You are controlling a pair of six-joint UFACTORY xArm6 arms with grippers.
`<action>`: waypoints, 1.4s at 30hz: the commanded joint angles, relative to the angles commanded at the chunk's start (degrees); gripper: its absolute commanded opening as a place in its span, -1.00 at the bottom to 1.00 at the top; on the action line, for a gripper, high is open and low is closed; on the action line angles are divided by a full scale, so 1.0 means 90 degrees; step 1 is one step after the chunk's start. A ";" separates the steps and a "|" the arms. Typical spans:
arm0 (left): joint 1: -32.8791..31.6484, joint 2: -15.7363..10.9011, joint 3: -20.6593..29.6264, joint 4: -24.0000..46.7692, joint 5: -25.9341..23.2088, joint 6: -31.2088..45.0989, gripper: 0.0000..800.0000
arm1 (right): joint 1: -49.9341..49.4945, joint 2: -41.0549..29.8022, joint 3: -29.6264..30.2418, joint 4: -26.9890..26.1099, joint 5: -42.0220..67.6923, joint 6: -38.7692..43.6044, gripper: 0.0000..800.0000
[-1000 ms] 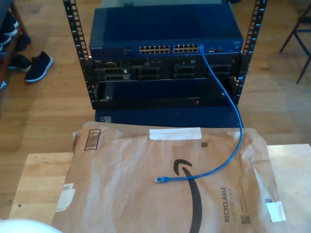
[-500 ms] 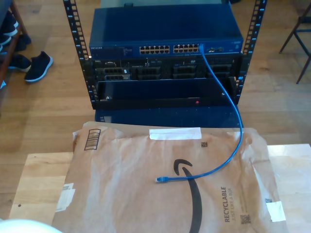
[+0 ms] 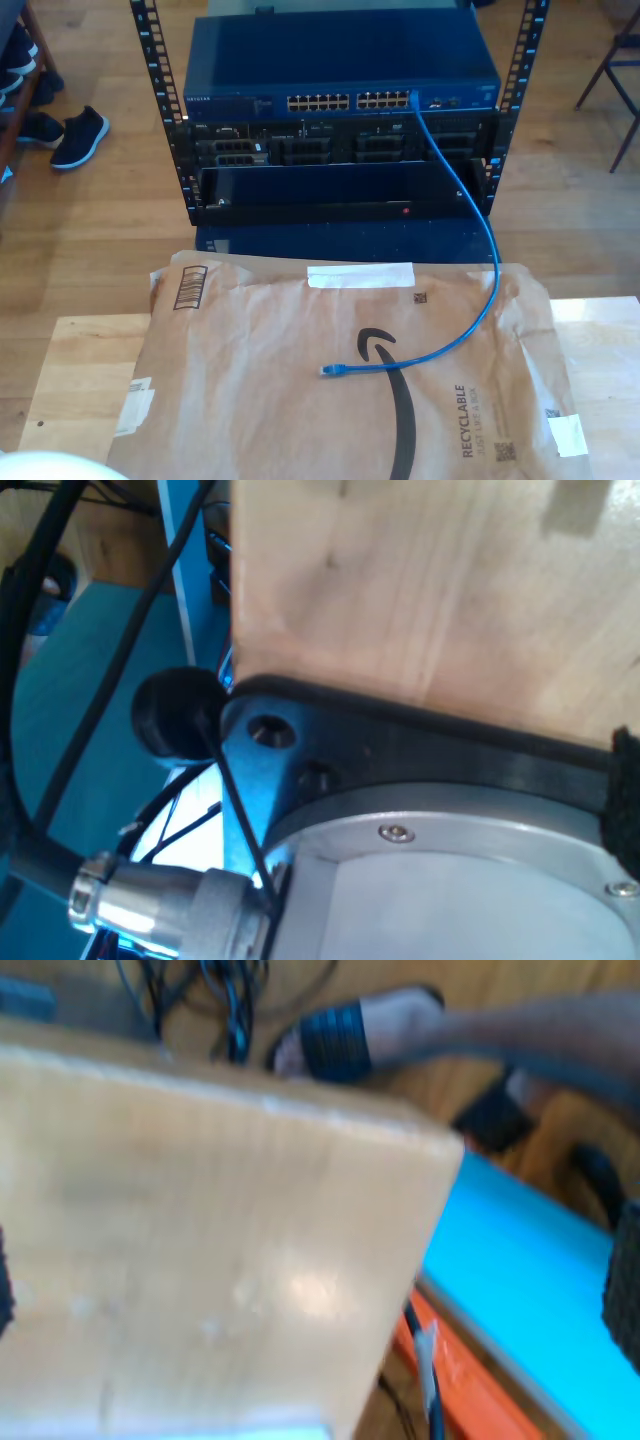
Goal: Grab the cable and plug it in
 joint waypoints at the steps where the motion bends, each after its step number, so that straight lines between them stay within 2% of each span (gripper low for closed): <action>1: 0.0000 -0.0010 0.0000 0.0000 0.0000 0.0000 1.00 | -0.0020 0.0147 0.0010 0.0000 -0.0049 -0.0098 0.99; 6: 0.0000 -0.0010 0.0000 0.0000 0.0000 0.0000 1.00 | -0.0068 0.0772 -0.0020 0.0147 -0.0137 -0.0176 0.99; 28: 0.0000 -0.0010 0.0000 0.0000 0.0000 0.0000 0.99 | -0.0166 0.0742 0.0020 0.0234 -0.0440 -0.0127 0.99; 34: 0.0000 -0.0010 0.0000 0.0000 0.0000 0.0000 0.99 | -0.0274 0.0645 0.0078 0.1074 -0.0664 -0.0254 0.99; 38: 0.0010 -0.0010 0.0000 0.0000 0.0000 0.0000 1.00 | -0.0713 0.0449 0.0195 0.1231 -0.0742 -0.0733 0.99; 42: 0.0000 -0.0010 0.0000 0.0000 0.0000 0.0000 1.00 | -0.0928 0.0391 0.0293 0.1973 -0.0781 -0.1426 0.99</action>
